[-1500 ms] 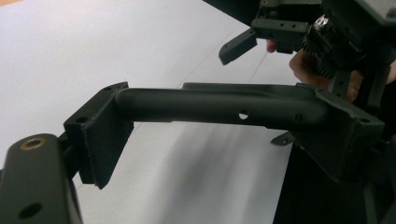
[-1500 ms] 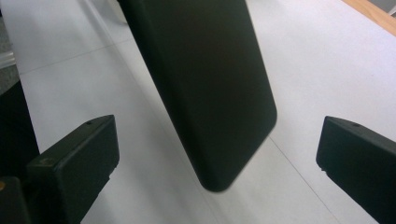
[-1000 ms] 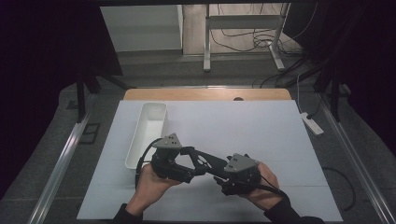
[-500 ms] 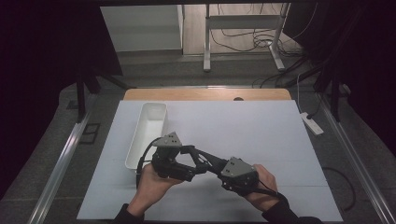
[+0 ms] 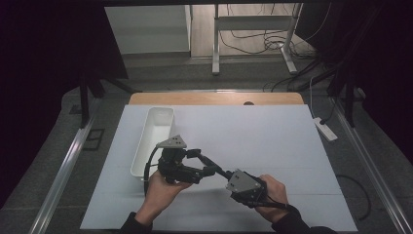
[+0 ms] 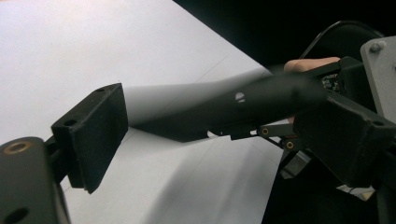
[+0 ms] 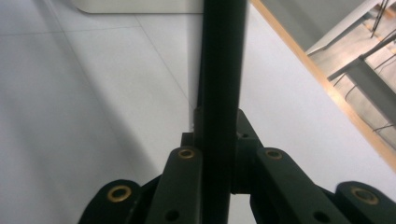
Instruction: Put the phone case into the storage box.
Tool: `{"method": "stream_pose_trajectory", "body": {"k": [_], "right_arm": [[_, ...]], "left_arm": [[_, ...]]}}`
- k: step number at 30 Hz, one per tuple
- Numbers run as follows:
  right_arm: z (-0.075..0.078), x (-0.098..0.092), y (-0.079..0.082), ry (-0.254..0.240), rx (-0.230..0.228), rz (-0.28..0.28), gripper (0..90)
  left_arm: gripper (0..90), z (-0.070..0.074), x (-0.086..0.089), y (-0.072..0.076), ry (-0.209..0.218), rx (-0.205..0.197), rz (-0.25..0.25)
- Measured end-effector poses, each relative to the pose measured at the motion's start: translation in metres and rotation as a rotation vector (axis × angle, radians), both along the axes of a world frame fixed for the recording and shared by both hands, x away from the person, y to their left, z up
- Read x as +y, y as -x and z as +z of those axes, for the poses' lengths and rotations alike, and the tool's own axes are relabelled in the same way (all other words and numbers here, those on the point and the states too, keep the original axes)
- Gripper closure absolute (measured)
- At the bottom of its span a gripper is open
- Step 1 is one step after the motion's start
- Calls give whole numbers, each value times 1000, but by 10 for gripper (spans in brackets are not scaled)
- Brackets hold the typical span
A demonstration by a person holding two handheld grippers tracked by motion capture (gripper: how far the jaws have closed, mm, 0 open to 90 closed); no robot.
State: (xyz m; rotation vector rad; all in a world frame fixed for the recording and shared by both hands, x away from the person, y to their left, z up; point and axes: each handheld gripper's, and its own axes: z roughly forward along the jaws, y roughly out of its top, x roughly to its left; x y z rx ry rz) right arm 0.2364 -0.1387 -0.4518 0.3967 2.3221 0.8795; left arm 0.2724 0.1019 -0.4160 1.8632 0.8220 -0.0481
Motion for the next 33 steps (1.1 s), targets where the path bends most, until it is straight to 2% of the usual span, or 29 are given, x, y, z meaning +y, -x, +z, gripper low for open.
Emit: {"method": "stream_pose_trajectory", "body": {"k": [1,2,3,6,12,16,18,19,22,29,31,33], "right_arm": [[0,0,0,0,0,0,847],[0,-1,-1,7,13,-4,848],[0,-1,-1,7,13,-4,848],[0,-4,-4,-4,44,-15,848],[2,-7,-5,-36,101,7,847],[3,-9,-7,-59,149,19,847],[3,-12,-9,-84,189,30,846],[3,-12,-9,-84,189,30,846],[4,-16,-11,-108,234,42,846],[5,-22,-13,-141,279,62,846],[6,-25,-15,-175,316,78,846],[6,-26,-15,-186,327,86,846]], "left_arm": [[107,-1,0,0,-2,-5,2],[51,-2,1,-1,-11,-17,5],[43,-2,1,-1,-11,-17,5],[27,-2,2,0,-17,-36,9],[5,-3,5,2,-62,-91,-4],[2,-4,7,4,-68,-136,-13],[1,-5,8,4,-62,-136,-19],[1,-6,9,4,-62,-138,-23],[0,-8,11,5,-89,-160,-33],[0,-10,13,7,-85,-196,-40],[0,-10,14,8,-86,-206,-43],[0,-10,15,8,-90,-214,-45]]}}
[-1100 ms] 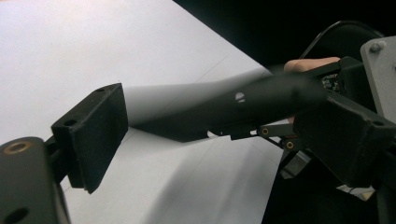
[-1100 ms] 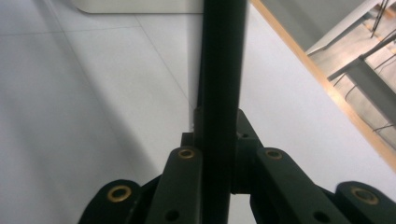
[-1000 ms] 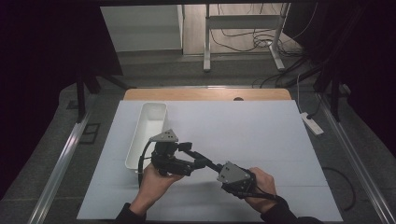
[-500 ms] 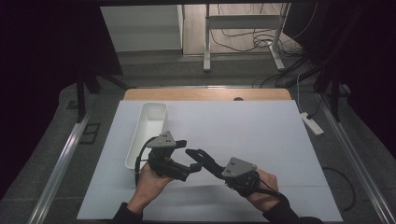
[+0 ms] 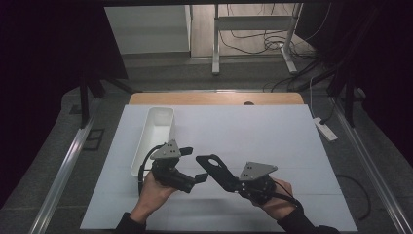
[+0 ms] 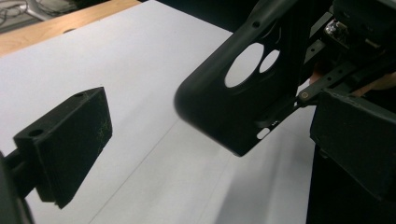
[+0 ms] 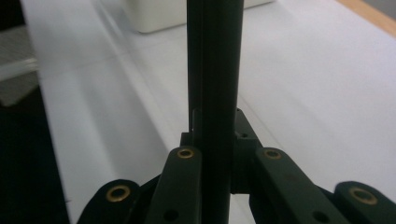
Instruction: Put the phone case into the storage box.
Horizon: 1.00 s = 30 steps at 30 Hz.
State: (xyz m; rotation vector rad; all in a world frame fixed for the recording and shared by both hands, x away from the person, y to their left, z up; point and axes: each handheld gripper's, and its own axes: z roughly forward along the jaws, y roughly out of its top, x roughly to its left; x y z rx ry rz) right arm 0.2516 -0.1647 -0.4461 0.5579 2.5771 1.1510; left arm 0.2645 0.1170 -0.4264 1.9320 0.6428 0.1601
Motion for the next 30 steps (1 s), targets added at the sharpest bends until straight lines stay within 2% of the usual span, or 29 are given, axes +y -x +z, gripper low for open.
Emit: {"method": "stream_pose_trajectory", "body": {"k": [8,14,17,20,22,24,30], "right_arm": [[1,-7,-2,-78,79,46,846],[0,-8,-2,-106,107,70,846],[1,-9,-2,-110,107,69,846],[1,-10,-1,-110,93,62,846],[1,-10,-1,-108,85,55,846],[1,-10,-1,-108,84,54,846],[1,-9,-1,-112,78,50,846]], "left_arm": [[8,-2,4,1,9,-20,-10],[15,-3,5,0,15,6,-11],[40,-3,6,-1,17,22,-1],[170,-3,9,1,24,12,-4],[302,-3,11,1,41,19,-3],[331,-2,12,1,49,23,-2],[552,-2,13,1,73,50,-17]]}}
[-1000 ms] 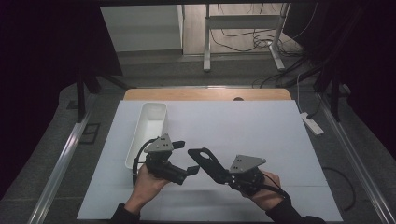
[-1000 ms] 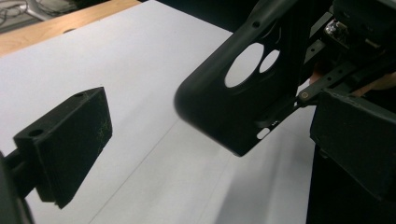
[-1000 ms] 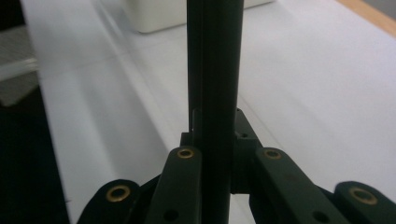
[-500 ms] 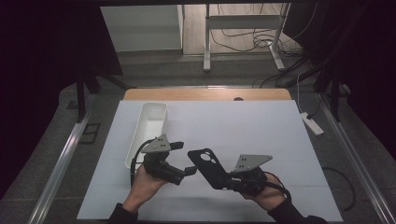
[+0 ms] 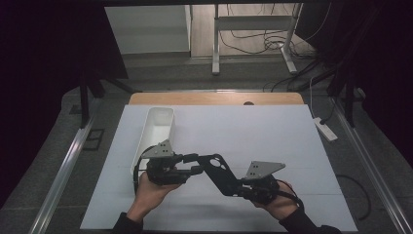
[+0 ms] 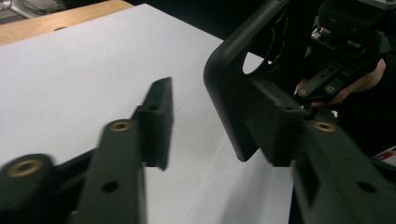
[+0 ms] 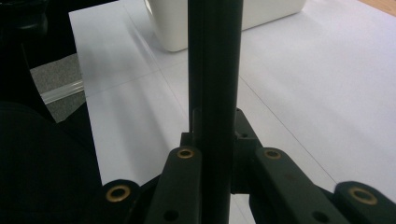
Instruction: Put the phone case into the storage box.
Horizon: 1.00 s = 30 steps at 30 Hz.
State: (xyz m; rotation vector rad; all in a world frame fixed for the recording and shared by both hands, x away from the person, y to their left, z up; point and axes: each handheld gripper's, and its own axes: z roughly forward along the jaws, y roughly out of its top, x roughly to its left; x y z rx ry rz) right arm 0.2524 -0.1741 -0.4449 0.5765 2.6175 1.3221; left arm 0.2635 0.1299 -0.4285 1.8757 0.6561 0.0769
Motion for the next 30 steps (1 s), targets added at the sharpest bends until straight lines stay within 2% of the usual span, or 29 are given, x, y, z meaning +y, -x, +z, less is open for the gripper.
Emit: {"method": "stream_pose_trajectory", "body": {"k": [3,10,21,27,30], "right_arm": [[0,0,0,0,-5,1,846],[0,1,0,-6,-7,6,846],[-1,2,1,2,-21,5,845],[-2,3,0,9,-24,-3,842],[-3,4,0,12,-25,-2,839]], "left_arm": [[644,0,0,0,6,6,-10],[760,1,0,0,20,17,-29],[834,1,4,-3,91,61,-62],[844,2,4,-4,102,75,-60],[847,2,3,-3,100,68,-58]]}}
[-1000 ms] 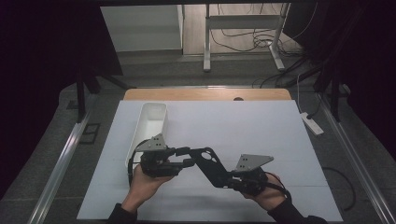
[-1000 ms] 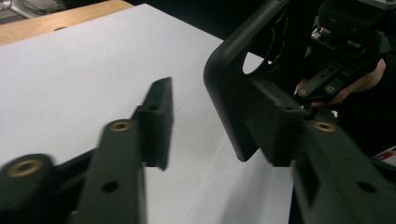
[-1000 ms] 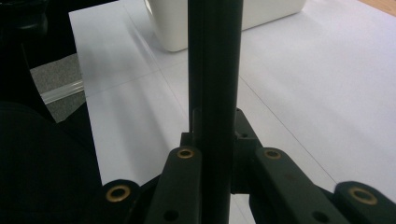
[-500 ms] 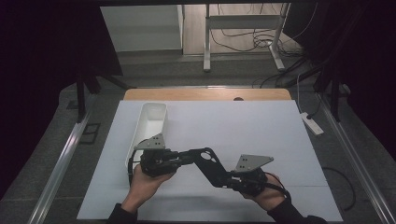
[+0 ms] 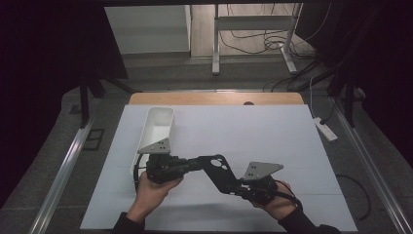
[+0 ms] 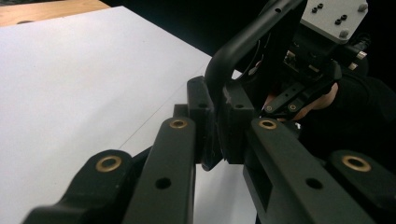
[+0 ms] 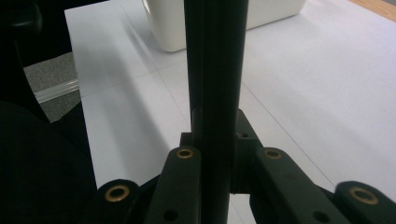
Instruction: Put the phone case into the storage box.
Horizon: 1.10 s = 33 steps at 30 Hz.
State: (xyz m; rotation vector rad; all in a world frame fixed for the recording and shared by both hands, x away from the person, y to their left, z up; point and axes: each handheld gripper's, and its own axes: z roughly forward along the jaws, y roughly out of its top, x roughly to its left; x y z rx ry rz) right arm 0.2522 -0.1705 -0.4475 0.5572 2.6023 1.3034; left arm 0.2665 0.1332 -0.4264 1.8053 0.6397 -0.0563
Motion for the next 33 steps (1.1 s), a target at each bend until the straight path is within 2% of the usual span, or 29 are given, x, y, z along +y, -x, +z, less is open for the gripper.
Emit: {"method": "stream_pose_trajectory", "body": {"k": [1,2,4,6,12,13,22,28,33], "right_arm": [[0,1,0,4,-5,-6,822],[-1,1,0,12,-4,-6,753],[-2,3,0,23,-9,-18,676],[-2,4,0,22,-1,-17,640],[-3,6,-1,64,8,-45,402],[-3,6,-1,64,8,-45,402],[1,-1,0,94,22,-81,153],[3,-7,2,86,37,-114,70],[1,-12,4,118,33,-131,23]], "left_arm": [[847,1,-1,0,-7,-2,1],[847,2,-2,1,-17,-8,7],[847,4,-3,1,-31,-17,15],[847,5,-3,2,-35,-20,17],[847,8,-3,1,-83,-44,38],[847,8,-3,1,-83,-44,38],[847,15,5,-1,-117,-65,70],[847,18,10,-6,-135,-59,82],[846,19,15,-9,-154,-56,95]]}}
